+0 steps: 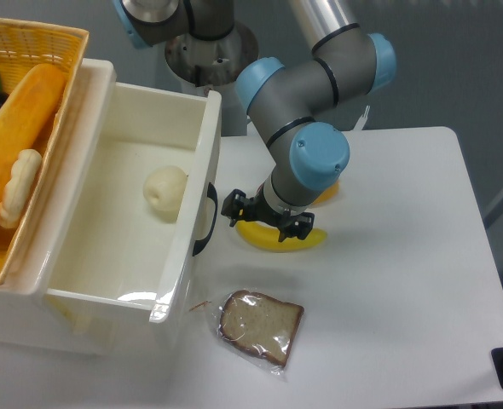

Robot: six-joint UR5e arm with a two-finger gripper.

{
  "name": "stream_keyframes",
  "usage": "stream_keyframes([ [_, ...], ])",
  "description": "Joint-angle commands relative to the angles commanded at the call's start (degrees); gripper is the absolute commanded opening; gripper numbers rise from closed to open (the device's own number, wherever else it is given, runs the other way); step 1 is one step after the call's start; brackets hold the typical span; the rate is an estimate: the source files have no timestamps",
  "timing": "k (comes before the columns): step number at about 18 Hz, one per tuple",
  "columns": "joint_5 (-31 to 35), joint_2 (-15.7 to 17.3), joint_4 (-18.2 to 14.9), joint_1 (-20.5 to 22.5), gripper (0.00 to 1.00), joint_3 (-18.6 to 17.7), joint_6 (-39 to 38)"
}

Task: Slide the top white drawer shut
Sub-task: 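Move the gripper toward the drawer's black handle side, then push the drawer front with the gripper into the white box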

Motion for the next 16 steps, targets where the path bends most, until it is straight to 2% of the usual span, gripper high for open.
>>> stream_keyframes([
  [16, -2.55, 0.97, 0.00, -2.37, 1.00, 0.09, -0.09],
])
